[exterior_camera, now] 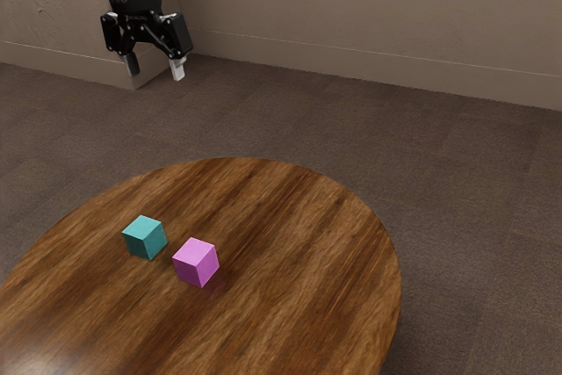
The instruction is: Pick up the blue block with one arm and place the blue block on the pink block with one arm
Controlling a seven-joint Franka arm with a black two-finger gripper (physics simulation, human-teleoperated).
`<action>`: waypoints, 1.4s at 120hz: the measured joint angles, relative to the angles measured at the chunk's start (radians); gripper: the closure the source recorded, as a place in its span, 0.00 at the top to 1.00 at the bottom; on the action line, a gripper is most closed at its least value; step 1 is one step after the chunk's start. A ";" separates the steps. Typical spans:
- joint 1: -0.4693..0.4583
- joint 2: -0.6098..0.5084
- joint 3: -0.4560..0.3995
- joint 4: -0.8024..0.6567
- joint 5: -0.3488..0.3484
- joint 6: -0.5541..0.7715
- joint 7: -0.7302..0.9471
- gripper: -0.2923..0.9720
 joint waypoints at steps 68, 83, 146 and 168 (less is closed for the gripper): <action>-0.127 -0.035 -0.192 0.295 0.191 -0.094 -0.014 0.77; -0.304 -0.037 -0.198 0.297 0.236 -0.118 -0.015 0.77; -0.045 0.107 -0.169 0.096 0.220 -0.043 -0.040 0.77; -0.097 0.057 0.000 -0.173 0.159 0.153 -0.038 0.77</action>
